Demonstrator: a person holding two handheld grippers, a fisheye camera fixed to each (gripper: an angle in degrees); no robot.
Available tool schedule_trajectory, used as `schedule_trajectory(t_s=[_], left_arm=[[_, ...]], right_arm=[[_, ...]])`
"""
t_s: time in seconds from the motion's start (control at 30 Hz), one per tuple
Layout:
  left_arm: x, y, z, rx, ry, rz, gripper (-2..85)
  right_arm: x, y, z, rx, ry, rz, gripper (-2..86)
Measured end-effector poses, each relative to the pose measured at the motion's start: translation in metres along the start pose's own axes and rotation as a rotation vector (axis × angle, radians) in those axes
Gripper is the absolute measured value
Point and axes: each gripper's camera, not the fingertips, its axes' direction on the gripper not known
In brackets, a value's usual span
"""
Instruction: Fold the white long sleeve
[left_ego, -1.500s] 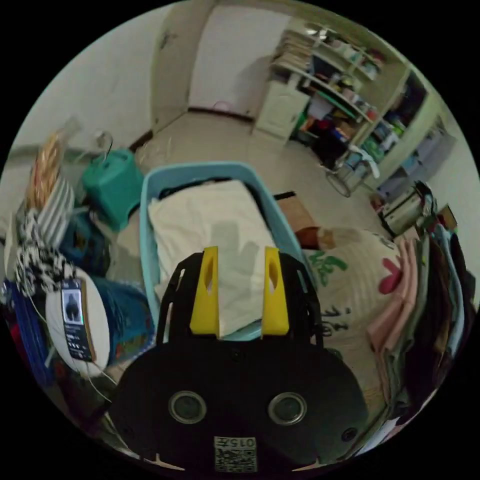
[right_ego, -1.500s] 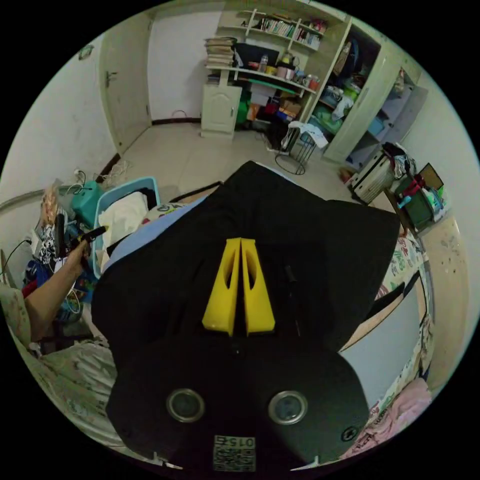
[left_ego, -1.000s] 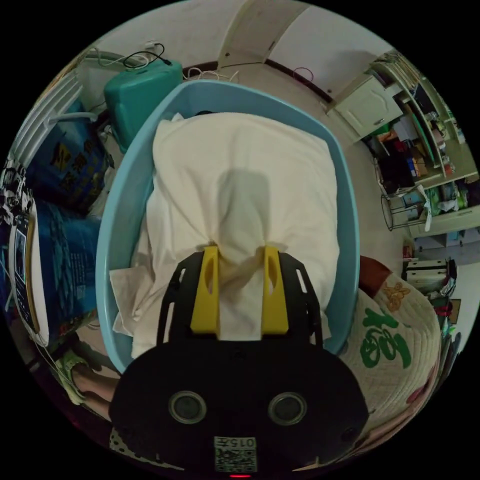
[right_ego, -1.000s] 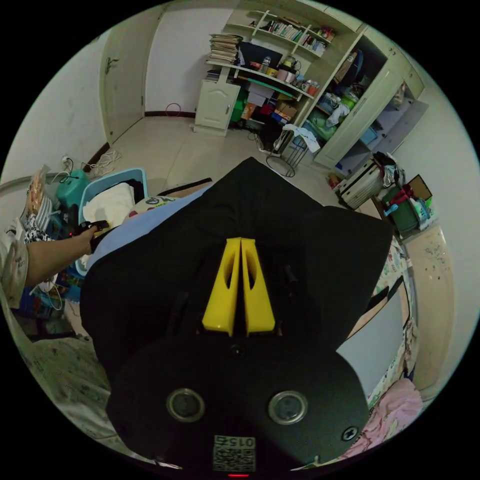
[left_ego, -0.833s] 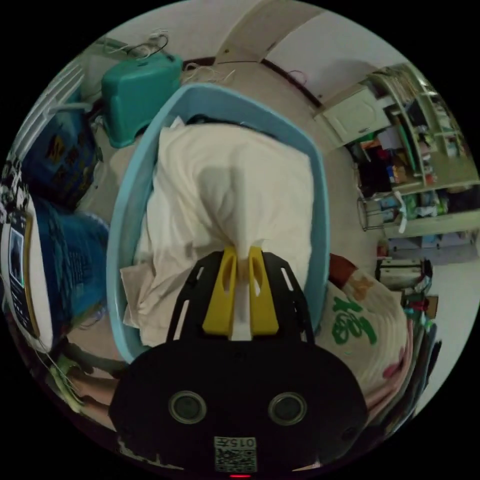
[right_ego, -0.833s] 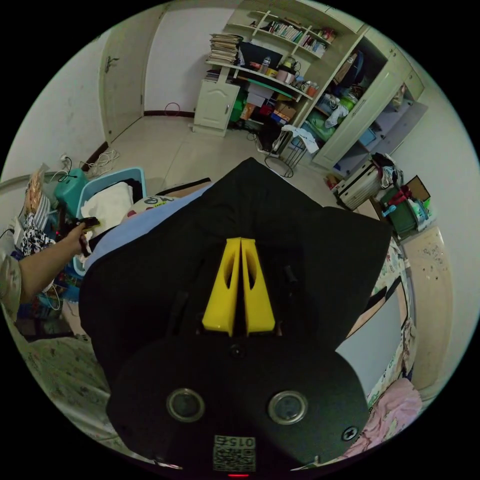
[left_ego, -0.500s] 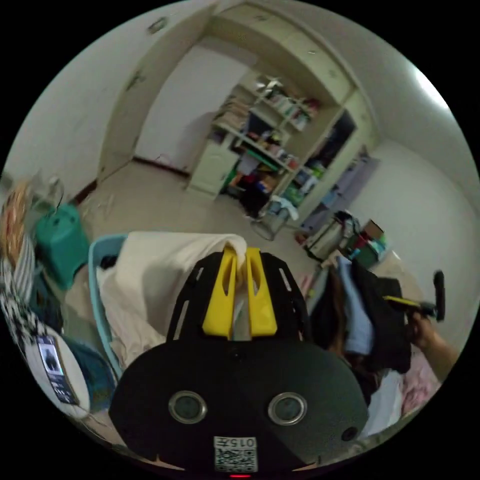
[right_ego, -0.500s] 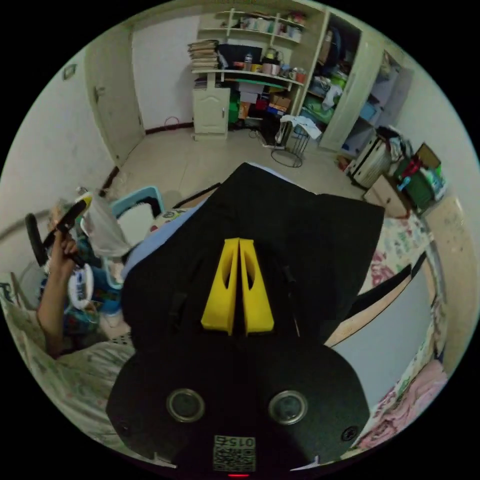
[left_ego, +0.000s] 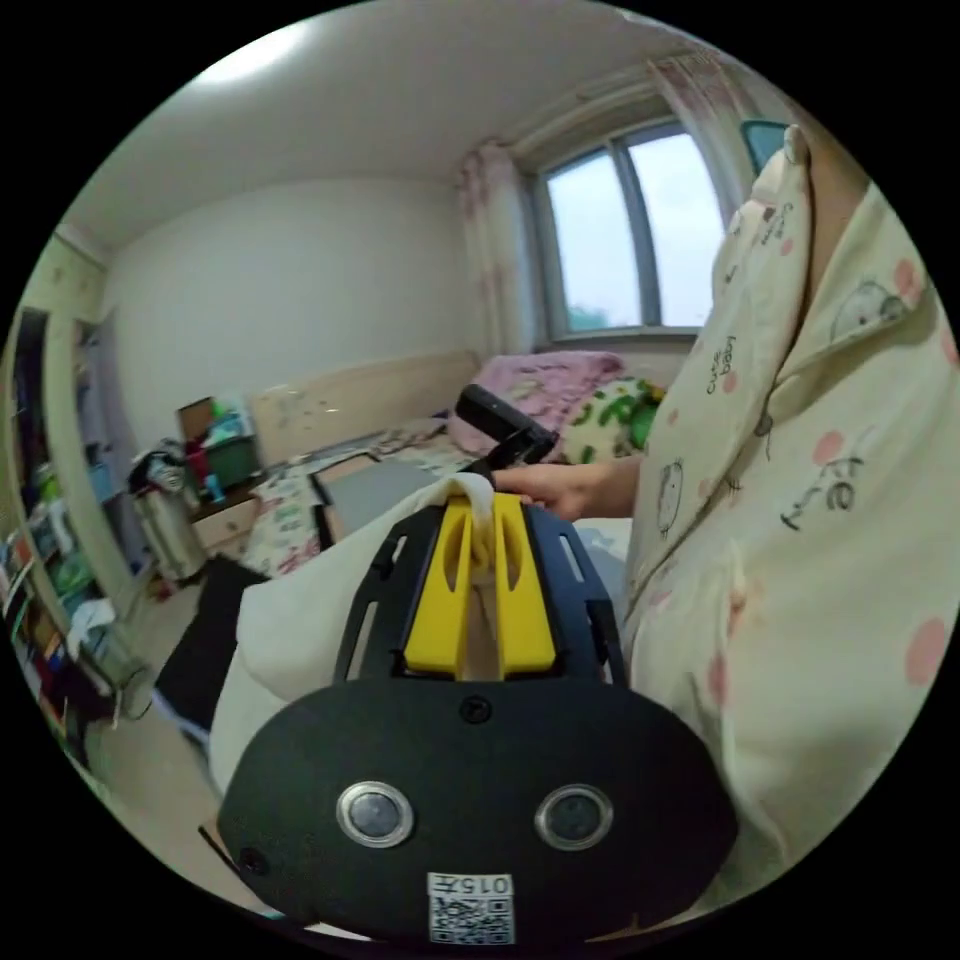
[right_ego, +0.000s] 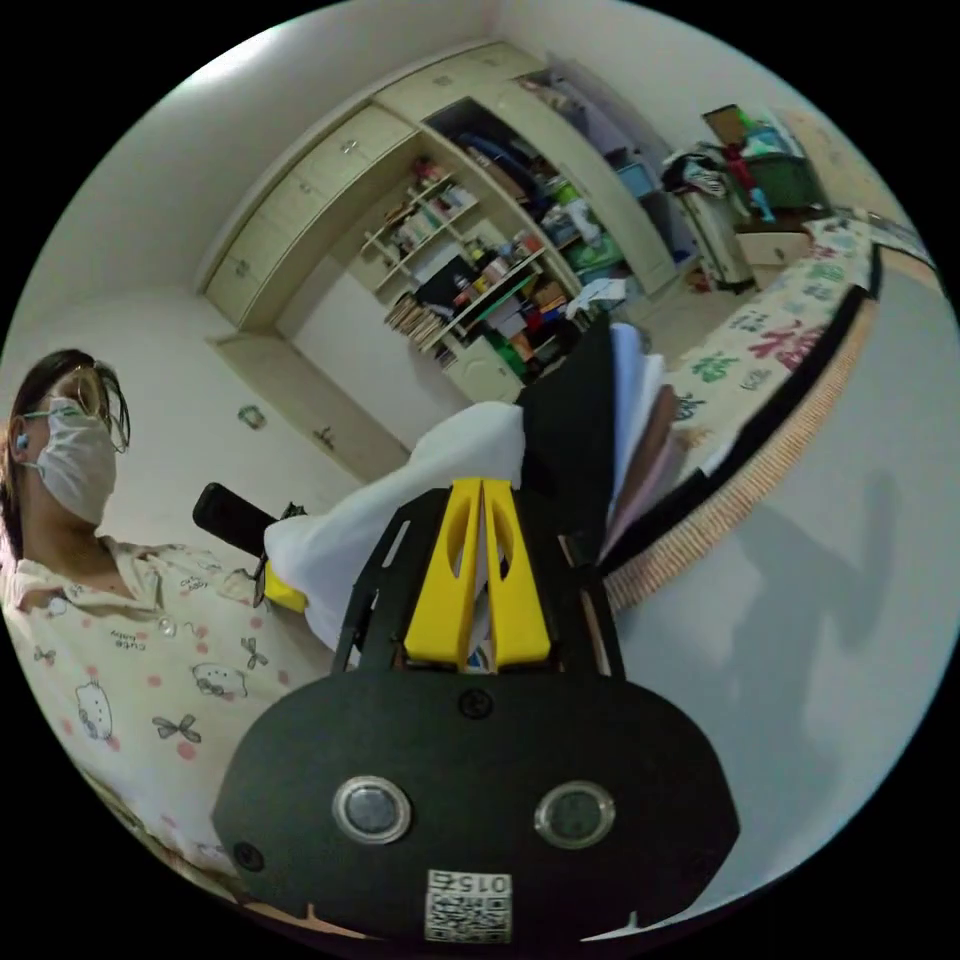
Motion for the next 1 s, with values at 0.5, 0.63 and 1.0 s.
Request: schedule_trajectory(t_s=[0.5,0.63,1.0], left_arm=[[-0.204,0.038,0.179,-0.227,0.529,-0.315,6.7],[-0.304,0.064,0.091,-0.245,0.26,-0.466,6.2],[-0.294,0.123,0.032,-0.506,-0.106,-0.321,11.8]], right_arm=[[-0.139,-0.108,-0.125,0.364,0.486,0.294,6.0],[-0.185,-0.175,-0.062,0.174,0.45,0.181,7.5],[-0.309,-0.338,0.157,-0.402,0.611,-0.163,16.7]])
